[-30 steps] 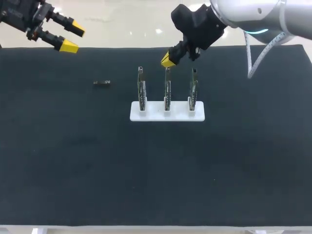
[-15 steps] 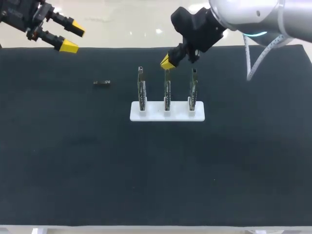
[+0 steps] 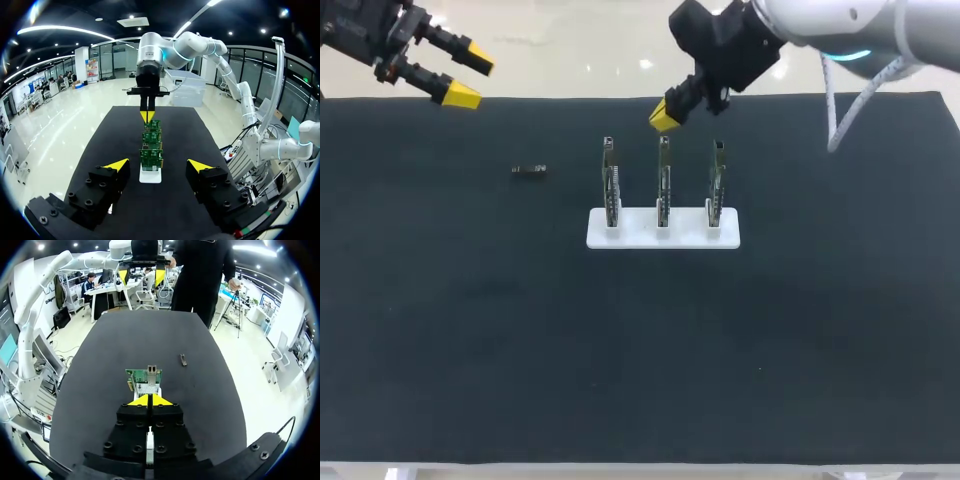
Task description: Pick up the optical module with the left hand, and insert it into the network port with the right hand.
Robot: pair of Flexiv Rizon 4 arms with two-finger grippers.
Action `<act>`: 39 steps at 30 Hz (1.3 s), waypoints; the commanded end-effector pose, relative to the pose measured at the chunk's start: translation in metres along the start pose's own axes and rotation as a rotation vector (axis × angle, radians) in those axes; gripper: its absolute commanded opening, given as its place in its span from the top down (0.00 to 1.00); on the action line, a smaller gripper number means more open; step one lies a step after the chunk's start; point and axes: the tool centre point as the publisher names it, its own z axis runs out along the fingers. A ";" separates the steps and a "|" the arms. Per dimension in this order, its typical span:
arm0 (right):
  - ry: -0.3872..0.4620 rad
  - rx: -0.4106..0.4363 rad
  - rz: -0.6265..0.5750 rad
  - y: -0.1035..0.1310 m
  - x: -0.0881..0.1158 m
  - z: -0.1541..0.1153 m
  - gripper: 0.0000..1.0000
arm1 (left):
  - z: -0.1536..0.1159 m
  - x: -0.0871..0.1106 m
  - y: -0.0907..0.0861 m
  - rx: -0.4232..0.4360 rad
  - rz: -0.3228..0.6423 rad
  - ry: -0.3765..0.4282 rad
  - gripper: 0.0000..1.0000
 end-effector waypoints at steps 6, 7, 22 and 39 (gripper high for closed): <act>-0.010 -0.004 0.001 -0.003 -0.006 -0.040 1.00 | 0.000 0.000 0.001 0.003 -0.001 0.003 0.00; -0.011 -0.004 -0.001 -0.004 -0.005 -0.044 1.00 | 0.000 0.000 0.001 0.003 -0.001 0.003 0.00; -0.040 -0.016 -0.046 -0.013 0.037 -0.107 1.00 | 0.000 0.000 0.001 0.003 -0.001 0.003 0.00; -0.082 -0.010 -0.071 -0.013 0.073 -0.128 0.75 | 0.000 0.000 0.001 0.003 -0.001 0.003 0.00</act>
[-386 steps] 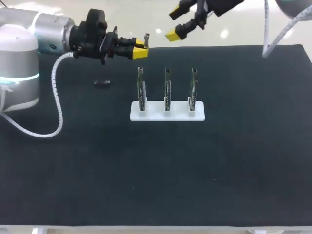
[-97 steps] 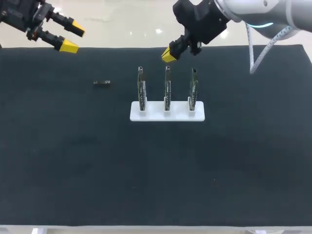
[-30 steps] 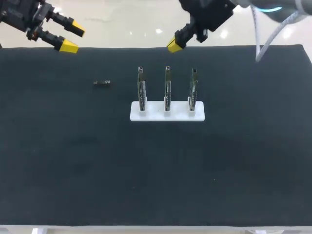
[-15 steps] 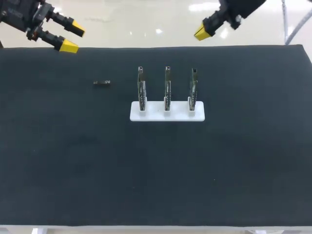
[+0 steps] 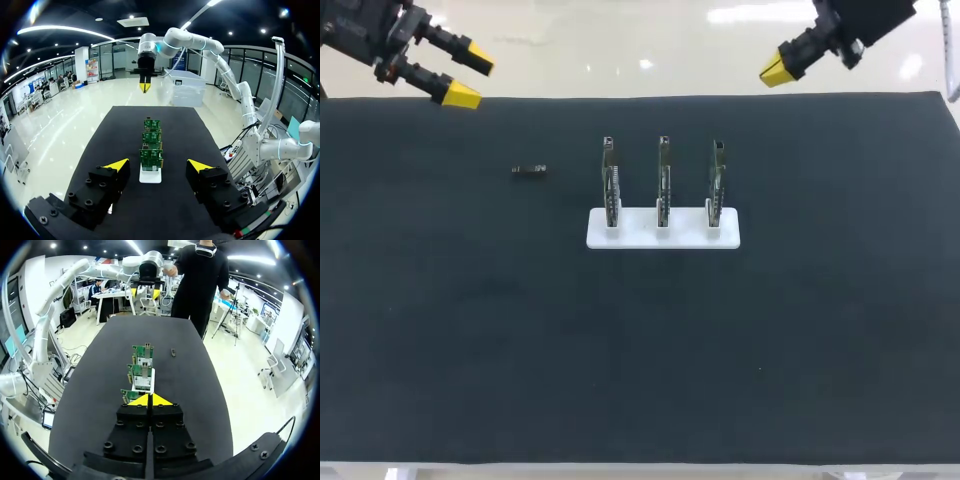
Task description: Pick up the optical module with the left hand, and insert it into the network port with the right hand.
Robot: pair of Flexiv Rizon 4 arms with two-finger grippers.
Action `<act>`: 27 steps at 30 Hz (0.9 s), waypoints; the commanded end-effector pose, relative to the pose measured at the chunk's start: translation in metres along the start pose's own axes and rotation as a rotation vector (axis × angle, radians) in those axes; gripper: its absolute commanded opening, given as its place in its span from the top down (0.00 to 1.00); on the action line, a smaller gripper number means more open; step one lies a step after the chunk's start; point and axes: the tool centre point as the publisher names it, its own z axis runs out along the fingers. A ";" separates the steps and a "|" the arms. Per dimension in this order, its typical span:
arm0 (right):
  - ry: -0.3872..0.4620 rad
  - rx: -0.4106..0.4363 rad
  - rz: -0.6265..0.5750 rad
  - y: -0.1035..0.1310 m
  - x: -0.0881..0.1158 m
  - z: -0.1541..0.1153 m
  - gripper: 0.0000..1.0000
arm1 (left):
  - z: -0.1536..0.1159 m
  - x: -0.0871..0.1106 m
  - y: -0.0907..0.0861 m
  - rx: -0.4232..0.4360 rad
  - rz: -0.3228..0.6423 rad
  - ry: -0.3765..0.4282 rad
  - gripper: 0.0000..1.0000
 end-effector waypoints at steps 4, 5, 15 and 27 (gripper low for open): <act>-0.003 0.003 -0.006 0.001 0.001 -0.003 0.00 | 0.000 0.000 0.001 0.003 -0.001 0.003 0.00; -0.003 0.003 -0.006 0.001 0.001 -0.003 0.00 | 0.000 0.000 0.001 0.003 -0.001 0.003 0.00; -0.003 0.003 -0.006 0.001 0.001 -0.003 0.00 | 0.000 0.000 0.001 0.003 -0.001 0.003 0.00; -0.003 0.003 -0.006 0.001 0.001 -0.003 0.00 | 0.000 0.000 0.001 0.003 -0.001 0.003 0.00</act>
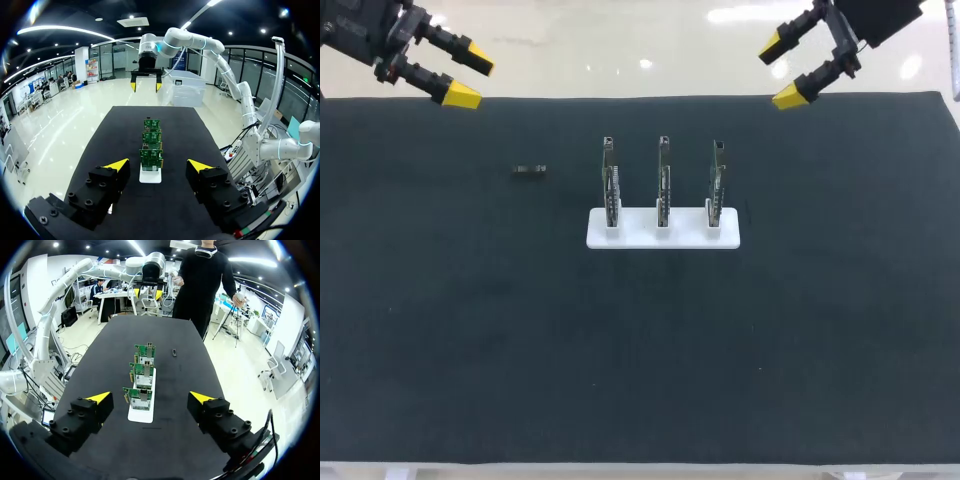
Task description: Pick up the optical module with the left hand, and insert it into the network port with the right hand.
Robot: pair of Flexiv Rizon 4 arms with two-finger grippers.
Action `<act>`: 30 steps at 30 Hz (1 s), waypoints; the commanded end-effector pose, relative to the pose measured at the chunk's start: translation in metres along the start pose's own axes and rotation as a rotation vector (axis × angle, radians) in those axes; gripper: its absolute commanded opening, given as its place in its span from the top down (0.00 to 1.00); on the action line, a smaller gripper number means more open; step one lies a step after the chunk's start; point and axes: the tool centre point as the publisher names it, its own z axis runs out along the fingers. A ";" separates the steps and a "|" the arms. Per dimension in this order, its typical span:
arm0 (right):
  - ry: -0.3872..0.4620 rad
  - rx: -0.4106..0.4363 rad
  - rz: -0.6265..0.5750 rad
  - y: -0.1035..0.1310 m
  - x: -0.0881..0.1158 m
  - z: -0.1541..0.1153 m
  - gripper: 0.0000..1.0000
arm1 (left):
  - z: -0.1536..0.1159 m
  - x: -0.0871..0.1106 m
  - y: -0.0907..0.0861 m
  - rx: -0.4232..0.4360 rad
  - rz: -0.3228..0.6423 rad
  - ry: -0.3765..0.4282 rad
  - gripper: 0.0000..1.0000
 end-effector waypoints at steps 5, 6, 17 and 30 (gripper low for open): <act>-0.002 0.001 -0.001 0.000 0.000 0.000 0.00 | -0.007 0.008 0.006 -0.005 -0.009 0.043 0.00; -0.002 0.001 -0.001 0.000 0.000 0.000 0.00 | -0.010 0.011 0.009 -0.006 -0.012 0.055 0.00; -0.002 0.001 -0.001 0.000 0.000 0.000 0.00 | -0.025 0.054 0.054 -0.058 -0.038 0.388 0.00; -0.002 0.001 -0.001 0.000 0.000 0.000 0.00 | -0.017 0.113 0.096 -0.109 -0.026 0.624 0.00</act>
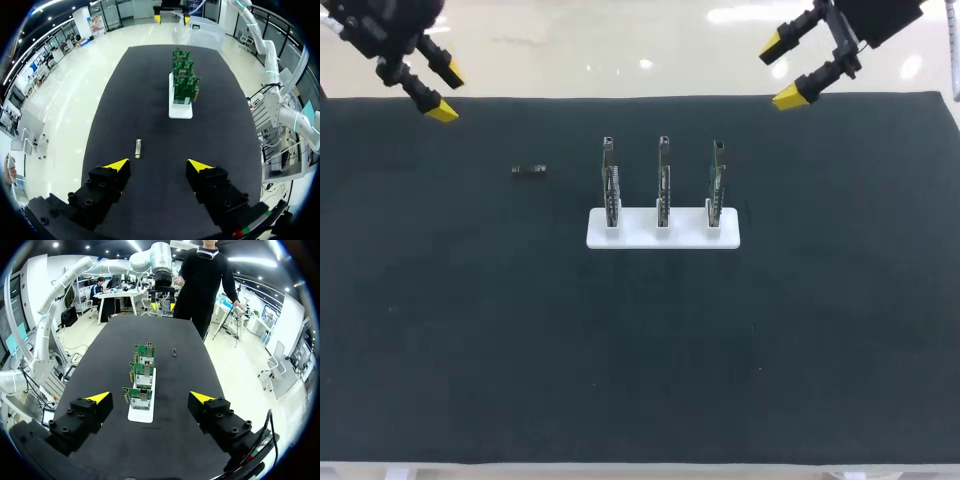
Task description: Pick up the optical module with the left hand, and insert it into the network port with the right hand.
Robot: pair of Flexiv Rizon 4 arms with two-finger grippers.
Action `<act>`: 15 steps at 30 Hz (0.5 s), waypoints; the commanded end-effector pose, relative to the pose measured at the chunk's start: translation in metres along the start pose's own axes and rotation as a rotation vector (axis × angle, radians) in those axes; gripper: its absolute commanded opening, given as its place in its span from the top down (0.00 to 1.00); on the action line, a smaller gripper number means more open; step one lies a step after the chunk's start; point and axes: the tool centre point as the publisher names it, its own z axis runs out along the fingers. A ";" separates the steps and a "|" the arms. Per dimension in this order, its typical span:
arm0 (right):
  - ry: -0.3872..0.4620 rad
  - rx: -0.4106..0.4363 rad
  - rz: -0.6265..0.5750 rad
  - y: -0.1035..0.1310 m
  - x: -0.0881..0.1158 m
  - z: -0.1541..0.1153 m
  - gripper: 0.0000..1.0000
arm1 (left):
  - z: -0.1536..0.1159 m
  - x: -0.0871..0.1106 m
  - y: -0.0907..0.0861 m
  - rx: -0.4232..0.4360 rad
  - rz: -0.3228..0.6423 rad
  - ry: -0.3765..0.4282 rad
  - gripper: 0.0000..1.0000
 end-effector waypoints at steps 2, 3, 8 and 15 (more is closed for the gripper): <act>-0.001 0.001 -0.001 0.000 0.000 0.000 0.00 | 0.022 0.007 0.024 0.027 0.004 0.092 0.00; -0.001 0.001 -0.001 0.000 0.000 0.000 0.00 | 0.025 0.010 0.026 0.027 0.007 0.109 0.00; -0.001 0.001 -0.001 0.000 0.000 0.000 0.00 | 0.042 0.018 0.035 0.023 0.026 0.176 0.00; -0.001 0.001 -0.001 0.000 0.000 0.000 0.00 | 0.066 0.027 0.045 0.046 0.013 0.258 0.00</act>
